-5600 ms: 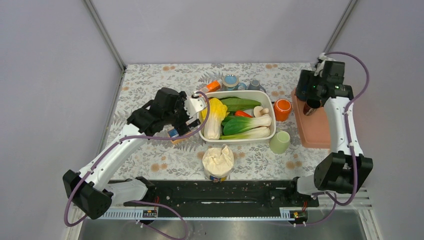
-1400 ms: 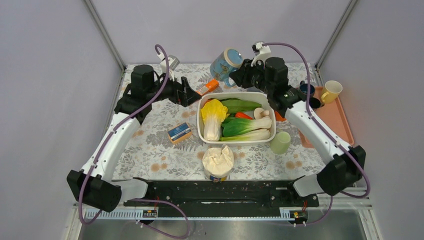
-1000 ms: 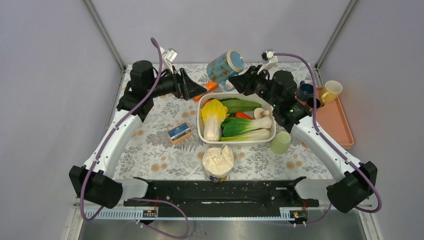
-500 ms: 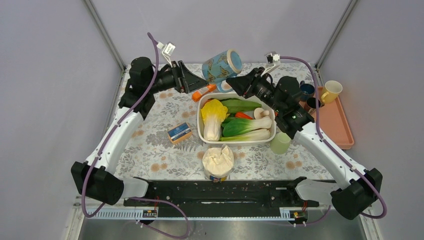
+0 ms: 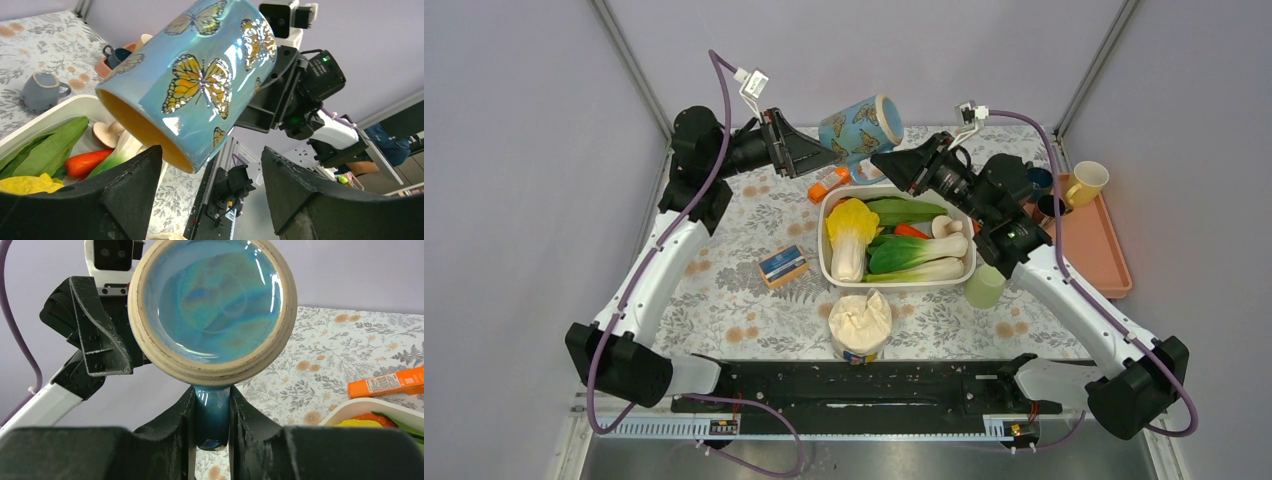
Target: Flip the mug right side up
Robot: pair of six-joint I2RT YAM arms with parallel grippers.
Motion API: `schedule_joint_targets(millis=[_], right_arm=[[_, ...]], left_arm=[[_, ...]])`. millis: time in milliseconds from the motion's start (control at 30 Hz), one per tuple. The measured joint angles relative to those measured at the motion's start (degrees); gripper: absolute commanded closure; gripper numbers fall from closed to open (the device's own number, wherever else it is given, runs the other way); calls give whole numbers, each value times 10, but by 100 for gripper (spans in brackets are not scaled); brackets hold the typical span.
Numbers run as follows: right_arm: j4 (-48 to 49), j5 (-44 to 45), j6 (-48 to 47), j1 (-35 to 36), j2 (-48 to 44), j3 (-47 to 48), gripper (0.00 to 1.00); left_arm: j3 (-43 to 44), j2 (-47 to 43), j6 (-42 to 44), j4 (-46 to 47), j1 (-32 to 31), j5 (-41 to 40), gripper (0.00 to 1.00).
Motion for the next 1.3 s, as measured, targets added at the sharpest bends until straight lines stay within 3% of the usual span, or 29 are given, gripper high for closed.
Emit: schedule_joint_targets(millis=[133,267,500,767,1000,1300], right_arm=[[13,-9,14,3,11,1,100],[32,-15,35,12,29,2,100],[92,-24,78,20,53,16,100],[117,-34,114,30,104,16,99],[111,-7,112,45,116,-47,67],[78,7,98,66,189,-120,39]], left_arm=[[0,-1,-22,22,-1,14,35],[0,-1,-51,48,-2,20,52],[16,0,-91,91,10,21,100],[27,-7,-21,44,16,21,100],[46,-10,164,-170,-5,-48,100],[-29,26,337,-273,-38,-128,100]])
